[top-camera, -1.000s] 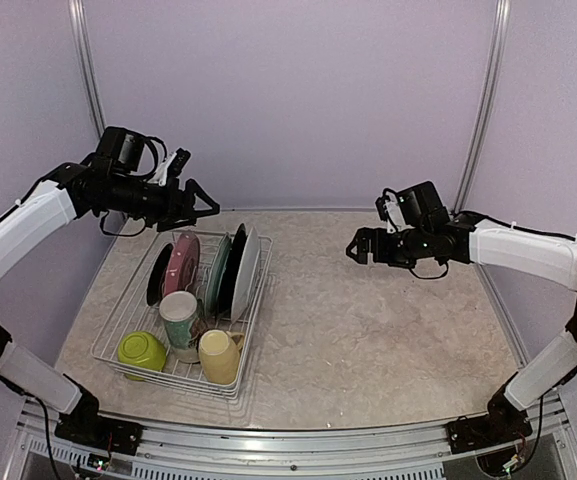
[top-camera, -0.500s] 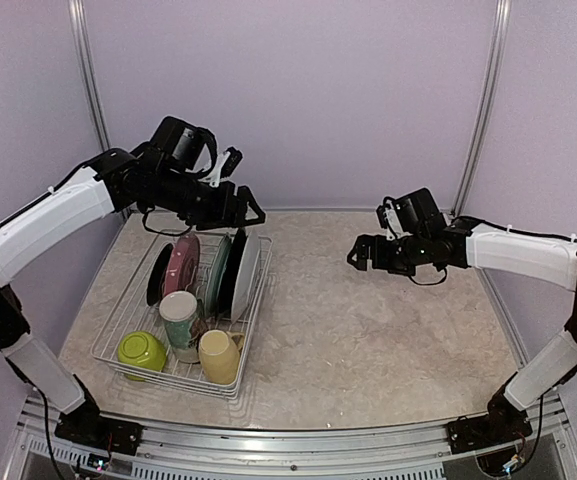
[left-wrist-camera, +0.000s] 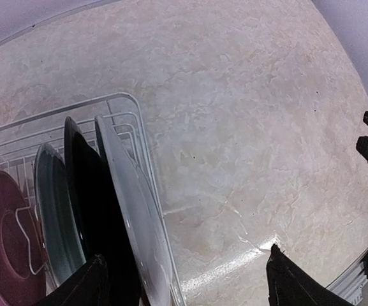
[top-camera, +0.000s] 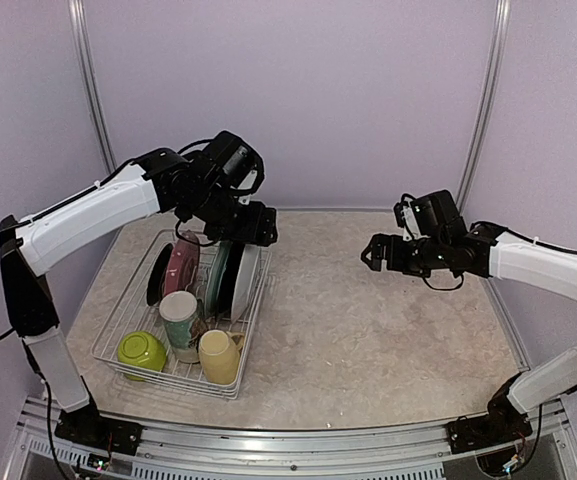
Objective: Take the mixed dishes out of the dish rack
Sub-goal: Grab the plate from the dish rack.
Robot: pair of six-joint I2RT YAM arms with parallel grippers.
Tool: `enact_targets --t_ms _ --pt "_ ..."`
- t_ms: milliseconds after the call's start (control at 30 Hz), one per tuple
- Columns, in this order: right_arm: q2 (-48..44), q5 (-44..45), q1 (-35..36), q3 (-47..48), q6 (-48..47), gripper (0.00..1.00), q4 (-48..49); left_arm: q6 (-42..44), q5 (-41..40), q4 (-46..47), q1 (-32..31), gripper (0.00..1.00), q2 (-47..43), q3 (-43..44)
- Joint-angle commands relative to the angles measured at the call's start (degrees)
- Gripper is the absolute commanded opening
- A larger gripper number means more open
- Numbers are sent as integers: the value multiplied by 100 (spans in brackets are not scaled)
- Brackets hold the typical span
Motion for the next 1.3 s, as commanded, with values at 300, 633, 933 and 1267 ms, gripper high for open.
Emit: enact_targets --t_ms 300,633,933,1267 --pt "-157 440 47 -314 166 99 -173 -283 -156 -682 -20 66 661 579" --pt "-312 583 45 -410 201 99 -186 -307 -298 -795 -100 52 937 614" --pt "-516 703 45 -509 392 99 -163 -408 -427 -1055 -111 38 1125 737" --pt "-519 929 46 -472 557 99 -408 -516 -480 -1438 -120 19 1333 1137"
